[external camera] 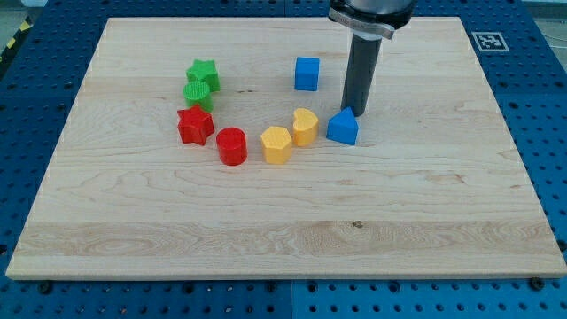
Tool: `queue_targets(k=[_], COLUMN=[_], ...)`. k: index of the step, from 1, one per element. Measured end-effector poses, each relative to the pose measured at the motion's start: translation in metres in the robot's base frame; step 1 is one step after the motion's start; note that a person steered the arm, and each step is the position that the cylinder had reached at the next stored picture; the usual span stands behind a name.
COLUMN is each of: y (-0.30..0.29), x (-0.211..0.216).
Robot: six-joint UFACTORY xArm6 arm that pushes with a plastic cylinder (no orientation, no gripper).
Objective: Slightly move the blue cube down
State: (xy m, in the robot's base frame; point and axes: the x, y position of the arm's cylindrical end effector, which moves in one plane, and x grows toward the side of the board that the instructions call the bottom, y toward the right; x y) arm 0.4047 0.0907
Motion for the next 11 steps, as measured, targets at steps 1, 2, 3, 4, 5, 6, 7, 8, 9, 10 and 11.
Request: queue_targets(k=[1,2,3,4,5,6,7,8,9,10,11], y=[0.001,0.008,0.022,0.025,0.025,0.013,-0.027,-0.045,-0.05,-0.052,-0.052], x=[0.007,-0.001,-0.006,-0.034,-0.083,-0.126,-0.132,-0.127,-0.114,-0.1,-0.089])
